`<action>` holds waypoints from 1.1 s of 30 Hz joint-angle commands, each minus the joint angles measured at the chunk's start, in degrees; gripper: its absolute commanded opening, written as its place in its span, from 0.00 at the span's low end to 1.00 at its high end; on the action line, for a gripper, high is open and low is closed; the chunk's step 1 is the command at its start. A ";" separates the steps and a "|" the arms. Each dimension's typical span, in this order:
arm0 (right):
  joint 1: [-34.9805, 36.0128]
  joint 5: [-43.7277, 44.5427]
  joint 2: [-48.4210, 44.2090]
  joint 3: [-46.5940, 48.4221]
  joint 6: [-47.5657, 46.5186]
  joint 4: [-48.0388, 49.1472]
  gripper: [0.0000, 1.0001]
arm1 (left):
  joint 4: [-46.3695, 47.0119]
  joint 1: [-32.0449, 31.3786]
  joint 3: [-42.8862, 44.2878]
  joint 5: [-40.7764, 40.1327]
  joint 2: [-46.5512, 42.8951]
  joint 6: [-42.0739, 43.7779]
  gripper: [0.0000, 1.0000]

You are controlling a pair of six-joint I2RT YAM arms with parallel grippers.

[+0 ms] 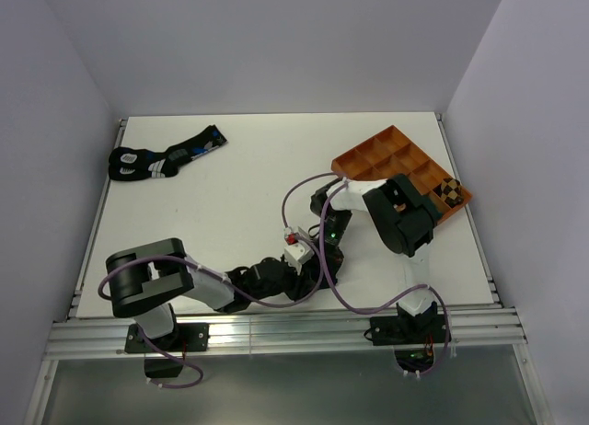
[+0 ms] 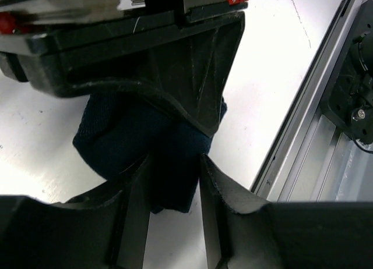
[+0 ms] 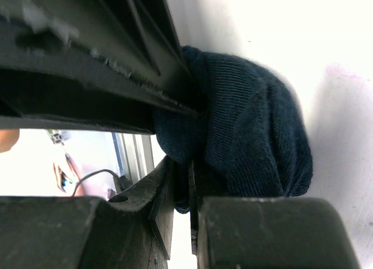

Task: Roll the socks
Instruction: Roll the sock at the center of the board.

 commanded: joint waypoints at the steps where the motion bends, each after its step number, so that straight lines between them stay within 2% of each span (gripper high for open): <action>1: -0.43 1.50 -1.49 -0.68 2.28 5.13 0.13 | 0.43 -0.38 1.83 1.03 2.01 -0.94 0.39; 3: -0.43 2.02 -3.25 -2.08 4.22 6.89 0.16 | -1.33 -0.38 2.97 1.80 2.97 -1.20 0.30; 4: -0.34 2.98 -3.87 -2.61 5.36 9.25 0.22 | -2.12 -0.38 3.50 2.07 3.24 -1.73 0.26; 5: -0.34 3.52 -5.26 -3.14 7.46 10.49 0.25 | -5.17 -0.38 4.89 2.16 3.94 -2.08 0.14; 8: -0.34 6.41 -8.08 -5.33 11.50 15.41 0.36 | -10.28 -0.38 6.92 2.69 4.64 -3.75 0.00; 15: -0.69 14.50 -19.42 -12.62 21.00 29.21 0.50 | -22.24 -0.12 9.83 2.25 4.30 -10.59 0.00; 19: -2.01 17.14 -23.64 -13.25 24.61 32.21 0.52 | -21.64 0.58 6.76 3.66 1.32 -13.68 0.00; 26: -6.75 16.88 -27.60 -14.04 24.09 32.30 0.53 | -19.89 5.32 2.45 9.01 -1.94 -19.39 0.00; 33: -10.27 15.21 -37.17 -20.00 17.42 31.25 0.54 | -22.61 11.12 4.29 21.39 -0.37 -23.96 0.00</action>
